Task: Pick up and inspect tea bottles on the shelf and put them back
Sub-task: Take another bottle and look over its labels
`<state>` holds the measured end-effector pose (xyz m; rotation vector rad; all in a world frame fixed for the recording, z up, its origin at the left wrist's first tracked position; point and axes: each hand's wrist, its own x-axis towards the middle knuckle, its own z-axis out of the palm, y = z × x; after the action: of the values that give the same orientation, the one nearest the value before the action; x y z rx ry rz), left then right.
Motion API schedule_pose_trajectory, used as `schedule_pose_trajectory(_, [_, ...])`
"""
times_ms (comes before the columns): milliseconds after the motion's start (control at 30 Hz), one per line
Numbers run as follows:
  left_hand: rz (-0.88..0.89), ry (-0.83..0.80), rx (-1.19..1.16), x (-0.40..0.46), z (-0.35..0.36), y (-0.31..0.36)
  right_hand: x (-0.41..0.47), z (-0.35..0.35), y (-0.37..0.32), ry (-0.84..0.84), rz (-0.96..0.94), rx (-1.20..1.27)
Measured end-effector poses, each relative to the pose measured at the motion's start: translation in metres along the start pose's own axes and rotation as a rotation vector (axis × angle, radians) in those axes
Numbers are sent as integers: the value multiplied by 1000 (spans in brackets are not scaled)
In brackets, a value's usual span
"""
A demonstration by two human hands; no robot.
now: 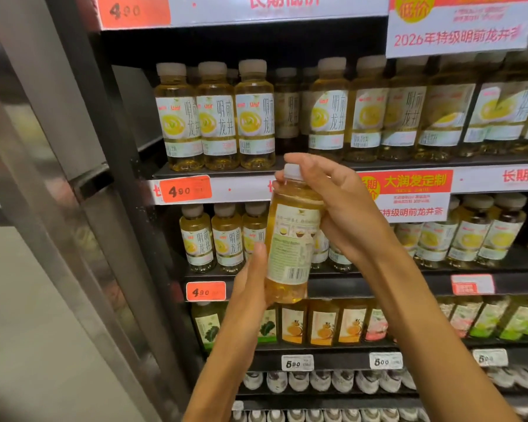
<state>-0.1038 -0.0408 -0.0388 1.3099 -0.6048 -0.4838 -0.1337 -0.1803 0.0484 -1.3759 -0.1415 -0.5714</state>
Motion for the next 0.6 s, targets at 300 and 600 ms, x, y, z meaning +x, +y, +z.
schedule_pose_trajectory(300, [-139,-209,-479,3,14,-2,-3,-9,0,-149,32,149])
schedule_pose_trajectory(600, [-86,10,-99,14,30,-9,-1,-25,-8,-19,-67,-73])
